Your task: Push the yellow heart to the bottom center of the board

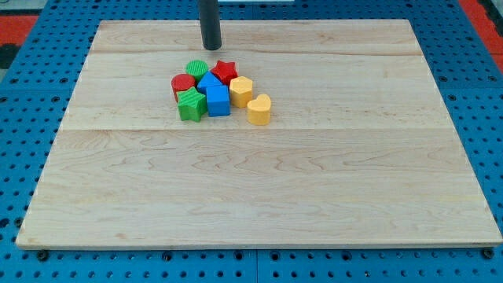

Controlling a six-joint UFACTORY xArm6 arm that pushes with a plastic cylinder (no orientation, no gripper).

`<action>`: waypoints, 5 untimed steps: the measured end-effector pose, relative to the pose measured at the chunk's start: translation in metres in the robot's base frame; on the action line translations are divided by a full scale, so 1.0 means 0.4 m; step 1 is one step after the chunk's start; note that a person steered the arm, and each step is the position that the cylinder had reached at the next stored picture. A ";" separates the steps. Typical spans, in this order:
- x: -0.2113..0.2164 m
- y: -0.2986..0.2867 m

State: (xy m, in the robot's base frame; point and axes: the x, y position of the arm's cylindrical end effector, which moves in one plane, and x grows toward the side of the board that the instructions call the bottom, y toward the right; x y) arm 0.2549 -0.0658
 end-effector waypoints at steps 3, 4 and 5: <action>0.303 0.282; 0.329 0.218; 0.344 0.203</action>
State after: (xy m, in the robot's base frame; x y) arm 0.3926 0.0154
